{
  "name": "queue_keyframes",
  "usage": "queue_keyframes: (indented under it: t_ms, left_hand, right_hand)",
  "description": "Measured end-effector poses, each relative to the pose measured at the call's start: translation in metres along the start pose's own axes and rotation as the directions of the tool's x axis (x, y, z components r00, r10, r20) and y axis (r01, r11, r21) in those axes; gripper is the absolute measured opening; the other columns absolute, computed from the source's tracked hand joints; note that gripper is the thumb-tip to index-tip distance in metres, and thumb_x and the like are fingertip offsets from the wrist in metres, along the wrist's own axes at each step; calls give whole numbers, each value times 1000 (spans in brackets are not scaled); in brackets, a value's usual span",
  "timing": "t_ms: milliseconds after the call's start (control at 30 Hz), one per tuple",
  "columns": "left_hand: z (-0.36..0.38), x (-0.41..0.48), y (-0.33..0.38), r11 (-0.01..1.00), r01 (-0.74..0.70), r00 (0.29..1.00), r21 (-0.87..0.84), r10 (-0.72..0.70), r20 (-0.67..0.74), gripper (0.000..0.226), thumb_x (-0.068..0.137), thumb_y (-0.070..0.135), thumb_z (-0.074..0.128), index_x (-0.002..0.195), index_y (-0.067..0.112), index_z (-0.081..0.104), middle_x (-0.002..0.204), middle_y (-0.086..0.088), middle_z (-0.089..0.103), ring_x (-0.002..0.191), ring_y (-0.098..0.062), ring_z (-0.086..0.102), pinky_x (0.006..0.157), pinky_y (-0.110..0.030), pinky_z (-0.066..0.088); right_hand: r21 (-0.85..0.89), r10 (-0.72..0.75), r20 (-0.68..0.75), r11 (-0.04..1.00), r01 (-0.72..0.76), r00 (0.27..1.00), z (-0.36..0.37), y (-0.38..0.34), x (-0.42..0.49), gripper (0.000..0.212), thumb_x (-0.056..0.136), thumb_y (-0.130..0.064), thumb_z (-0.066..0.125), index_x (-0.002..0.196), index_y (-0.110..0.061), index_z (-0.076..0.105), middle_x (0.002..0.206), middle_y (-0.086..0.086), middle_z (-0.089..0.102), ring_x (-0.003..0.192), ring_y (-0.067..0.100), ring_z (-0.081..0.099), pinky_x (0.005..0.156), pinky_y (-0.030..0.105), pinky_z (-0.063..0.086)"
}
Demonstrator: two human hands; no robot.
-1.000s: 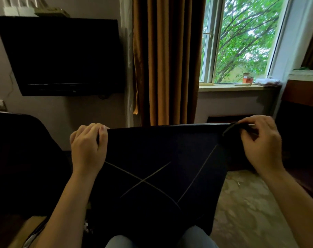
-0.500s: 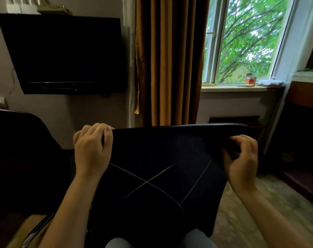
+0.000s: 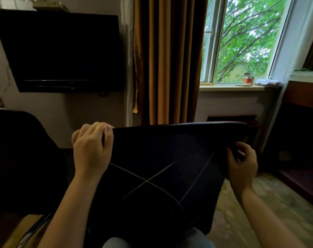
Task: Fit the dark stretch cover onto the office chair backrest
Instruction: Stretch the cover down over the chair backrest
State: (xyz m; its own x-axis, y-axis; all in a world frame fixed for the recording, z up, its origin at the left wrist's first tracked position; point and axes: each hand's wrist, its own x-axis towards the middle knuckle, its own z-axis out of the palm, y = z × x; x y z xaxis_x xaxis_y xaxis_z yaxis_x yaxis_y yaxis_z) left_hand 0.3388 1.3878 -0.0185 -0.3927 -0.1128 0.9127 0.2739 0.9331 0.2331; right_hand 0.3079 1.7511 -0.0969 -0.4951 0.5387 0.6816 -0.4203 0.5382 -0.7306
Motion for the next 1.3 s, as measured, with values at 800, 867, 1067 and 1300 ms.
queue_keyframes:
  t_ms: [800,867,1067,1300]
  left_hand:
    - [-2,-1,6,1000,-16,1000,-17,16,2,40,100,28,30,88,11,64,81,-1,63,76,-15,49,78,-26,24]
    - [-2,-2,7,1000,-13,1000,-17,13,4,40,100,28,30,88,11,64,81,-1,63,76,-15,49,78,-26,25]
    - [0,-2,6,1000,6,1000,-11,-6,-2,37,100,26,32,88,11,65,81,-1,63,77,-8,42,78,-26,24]
    - [0,-1,7,1000,-7,1000,3,7,4,37,100,25,32,88,11,64,80,-1,63,76,-10,44,77,-25,23]
  right_hand:
    - [-34,-324,59,945,326,944,6,-6,-3,25,82,3,68,106,-1,63,111,15,54,103,26,57,90,36,50]
    - [-18,-213,-65,977,213,975,3,-10,11,27,85,-1,66,111,-5,62,110,15,56,102,29,58,88,39,50]
    - [-13,-341,-159,939,344,926,24,-61,2,25,84,6,63,109,2,64,108,20,58,106,15,53,98,19,42]
    - [7,-646,247,747,665,722,37,-51,-38,21,88,-5,62,106,-8,71,111,7,56,103,22,55,98,23,40]
